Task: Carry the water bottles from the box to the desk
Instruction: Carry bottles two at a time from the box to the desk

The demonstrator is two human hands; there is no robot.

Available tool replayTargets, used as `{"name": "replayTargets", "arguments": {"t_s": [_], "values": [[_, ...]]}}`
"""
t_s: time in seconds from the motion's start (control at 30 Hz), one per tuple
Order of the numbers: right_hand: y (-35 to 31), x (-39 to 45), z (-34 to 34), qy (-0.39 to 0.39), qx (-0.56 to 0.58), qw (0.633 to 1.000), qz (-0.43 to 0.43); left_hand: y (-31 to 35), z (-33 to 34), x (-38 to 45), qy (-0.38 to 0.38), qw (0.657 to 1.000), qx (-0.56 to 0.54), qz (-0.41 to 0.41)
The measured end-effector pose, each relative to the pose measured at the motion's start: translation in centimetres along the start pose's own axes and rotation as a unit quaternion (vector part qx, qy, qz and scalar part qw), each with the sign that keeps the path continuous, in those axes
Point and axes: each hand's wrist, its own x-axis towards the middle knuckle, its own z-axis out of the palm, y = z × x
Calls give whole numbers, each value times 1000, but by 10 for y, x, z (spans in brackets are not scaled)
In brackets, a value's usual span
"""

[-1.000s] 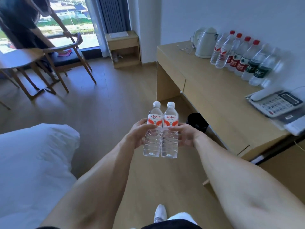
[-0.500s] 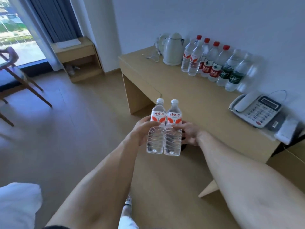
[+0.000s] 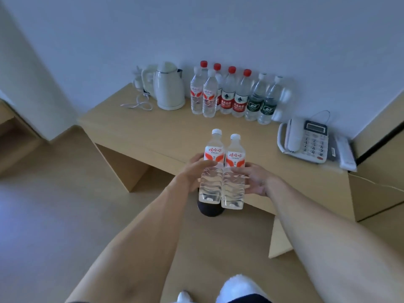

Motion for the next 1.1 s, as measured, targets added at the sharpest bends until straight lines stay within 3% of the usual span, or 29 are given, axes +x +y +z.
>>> {"name": "replayTargets", "arguments": {"t_s": [0.3, 0.57, 0.87, 1.1], "values": [[-32, 37, -7, 77, 59, 995, -22, 37, -7, 76, -44, 997, 53, -23], [-80, 116, -13, 115, 86, 986, -82, 83, -21, 151, -52, 993, 98, 33], [-134, 171, -26, 170, -35, 964, -201, 122, -25, 217, -64, 977, 172, 111], [-147, 189, -38, 235, -143, 939, -207, 138, -23, 253, -100, 956, 242, 134]]}}
